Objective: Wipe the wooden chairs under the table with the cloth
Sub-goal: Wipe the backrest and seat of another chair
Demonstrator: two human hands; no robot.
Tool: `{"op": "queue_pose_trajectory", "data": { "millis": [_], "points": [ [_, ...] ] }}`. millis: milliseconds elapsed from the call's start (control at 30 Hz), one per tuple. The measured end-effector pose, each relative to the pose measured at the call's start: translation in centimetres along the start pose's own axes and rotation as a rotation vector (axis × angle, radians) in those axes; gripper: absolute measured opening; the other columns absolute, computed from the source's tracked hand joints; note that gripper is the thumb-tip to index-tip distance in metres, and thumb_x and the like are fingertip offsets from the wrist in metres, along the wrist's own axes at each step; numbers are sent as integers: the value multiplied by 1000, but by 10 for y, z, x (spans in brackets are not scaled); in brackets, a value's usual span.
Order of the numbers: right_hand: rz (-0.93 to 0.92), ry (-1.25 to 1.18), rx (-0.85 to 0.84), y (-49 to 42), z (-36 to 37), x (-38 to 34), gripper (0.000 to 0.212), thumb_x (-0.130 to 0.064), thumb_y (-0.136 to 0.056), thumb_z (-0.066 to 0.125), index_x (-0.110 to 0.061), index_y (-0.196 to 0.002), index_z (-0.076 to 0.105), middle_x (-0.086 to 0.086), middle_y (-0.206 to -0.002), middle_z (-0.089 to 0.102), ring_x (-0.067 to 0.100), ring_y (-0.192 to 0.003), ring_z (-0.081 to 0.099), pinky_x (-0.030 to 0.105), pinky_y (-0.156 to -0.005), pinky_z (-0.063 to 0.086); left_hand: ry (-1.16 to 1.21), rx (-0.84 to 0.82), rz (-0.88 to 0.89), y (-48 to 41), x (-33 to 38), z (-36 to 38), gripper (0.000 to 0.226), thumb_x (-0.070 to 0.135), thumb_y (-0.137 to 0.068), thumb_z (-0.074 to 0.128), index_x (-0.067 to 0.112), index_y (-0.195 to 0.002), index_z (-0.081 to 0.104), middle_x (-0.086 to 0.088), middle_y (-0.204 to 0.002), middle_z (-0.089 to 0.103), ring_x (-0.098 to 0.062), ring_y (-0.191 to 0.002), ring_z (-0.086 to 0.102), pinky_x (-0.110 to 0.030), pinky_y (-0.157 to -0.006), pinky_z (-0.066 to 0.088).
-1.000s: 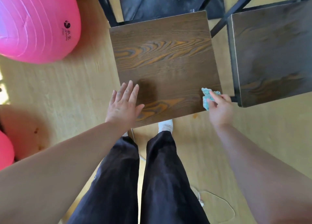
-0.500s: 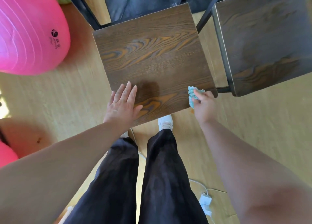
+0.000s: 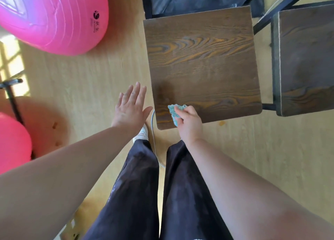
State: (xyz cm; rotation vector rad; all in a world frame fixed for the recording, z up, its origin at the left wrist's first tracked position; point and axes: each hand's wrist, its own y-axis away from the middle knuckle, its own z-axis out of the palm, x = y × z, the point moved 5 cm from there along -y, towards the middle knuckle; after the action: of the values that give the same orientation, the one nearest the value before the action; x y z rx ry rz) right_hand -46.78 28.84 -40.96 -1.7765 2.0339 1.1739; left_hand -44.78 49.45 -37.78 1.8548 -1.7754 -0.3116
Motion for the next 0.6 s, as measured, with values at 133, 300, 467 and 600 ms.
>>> {"op": "queue_pose_trajectory", "data": {
  "millis": [133,300,467,600],
  "points": [
    [-90,53,-111,1,32,-33,41,-9,-94,60,-18,-134,60,0,-114,55,18,-101,59,24,-90,51,9,2,-41,6,-19,-2,67,50,-103,26,21,-159,1,0,-167,-4,-20,-153,-5,-43,-124,1],
    [-95,48,-247,-10,45,-51,38,-13,-95,59,-21,-133,61,-3,-116,54,18,-106,58,19,-91,46,23,33,-93,6,-31,-18,68,51,-103,25,22,-158,-2,1,-166,-6,-19,-153,-6,-42,-124,1],
    [-28,-119,-14,-47,-12,-62,34,-11,-95,60,-18,-128,65,-1,-113,57,15,-103,59,27,-96,51,33,90,-83,-4,-17,-47,68,52,-103,22,21,-158,-2,0,-166,-7,-19,-153,-8,-42,-125,3],
    [184,-421,216,-92,-81,-61,33,-12,-95,61,-23,-126,66,-7,-103,54,20,-92,66,31,-76,61,48,146,-73,-27,7,-77,68,52,-103,23,22,-158,-3,1,-166,-9,-19,-153,-10,-42,-125,1]
  ]
}}
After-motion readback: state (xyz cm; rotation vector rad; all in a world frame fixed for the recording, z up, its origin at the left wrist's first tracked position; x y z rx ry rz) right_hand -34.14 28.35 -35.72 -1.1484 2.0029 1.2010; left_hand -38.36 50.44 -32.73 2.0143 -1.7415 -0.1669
